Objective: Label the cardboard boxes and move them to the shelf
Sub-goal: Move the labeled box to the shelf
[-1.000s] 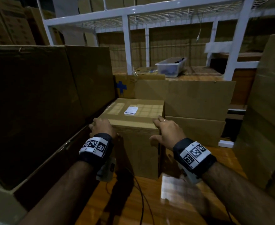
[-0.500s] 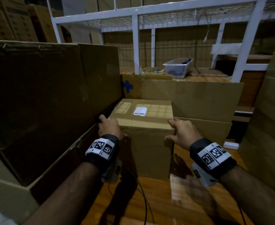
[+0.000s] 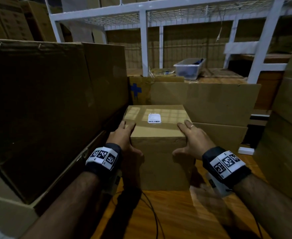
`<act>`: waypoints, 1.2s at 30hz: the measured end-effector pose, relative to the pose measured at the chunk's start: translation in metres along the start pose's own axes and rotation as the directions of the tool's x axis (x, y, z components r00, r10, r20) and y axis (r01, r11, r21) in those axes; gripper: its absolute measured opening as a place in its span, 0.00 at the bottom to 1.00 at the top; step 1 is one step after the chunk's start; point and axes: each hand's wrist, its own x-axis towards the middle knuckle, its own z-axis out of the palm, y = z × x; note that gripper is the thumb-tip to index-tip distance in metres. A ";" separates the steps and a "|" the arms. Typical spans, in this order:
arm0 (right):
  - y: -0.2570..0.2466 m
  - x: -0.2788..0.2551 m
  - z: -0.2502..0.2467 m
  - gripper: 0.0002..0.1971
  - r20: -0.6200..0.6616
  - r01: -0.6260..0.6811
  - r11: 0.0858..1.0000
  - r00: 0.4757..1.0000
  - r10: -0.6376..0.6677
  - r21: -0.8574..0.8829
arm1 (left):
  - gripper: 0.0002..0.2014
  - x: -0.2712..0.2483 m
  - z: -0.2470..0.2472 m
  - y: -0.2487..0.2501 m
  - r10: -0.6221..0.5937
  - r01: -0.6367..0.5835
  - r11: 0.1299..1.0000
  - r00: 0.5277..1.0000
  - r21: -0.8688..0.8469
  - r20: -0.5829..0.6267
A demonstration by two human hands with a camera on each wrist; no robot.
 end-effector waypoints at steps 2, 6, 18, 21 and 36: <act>0.003 0.000 -0.001 0.59 0.007 0.018 1.000 1.000 -0.018 0.011 | 0.62 0.002 0.000 0.000 0.014 -0.014 1.000 1.000 0.026 -0.002; 0.002 0.001 0.000 0.59 -0.020 0.027 0.999 0.999 -0.026 0.033 | 0.62 0.003 0.004 0.001 0.012 -0.011 1.000 0.999 0.014 -0.037; 0.005 -0.010 0.001 0.58 -0.088 0.053 0.995 0.995 -0.045 0.084 | 0.63 -0.006 0.000 0.007 0.062 -0.059 0.998 0.993 0.029 -0.100; 0.008 -0.016 -0.004 0.58 -0.121 0.057 0.994 0.992 -0.045 0.092 | 0.60 -0.014 -0.009 0.014 0.092 -0.088 0.995 0.988 0.039 -0.122; 0.021 -0.121 -0.059 0.56 -0.248 -0.021 0.999 0.968 0.030 0.040 | 0.58 -0.090 -0.029 0.065 0.250 -0.248 0.968 0.953 0.037 -0.172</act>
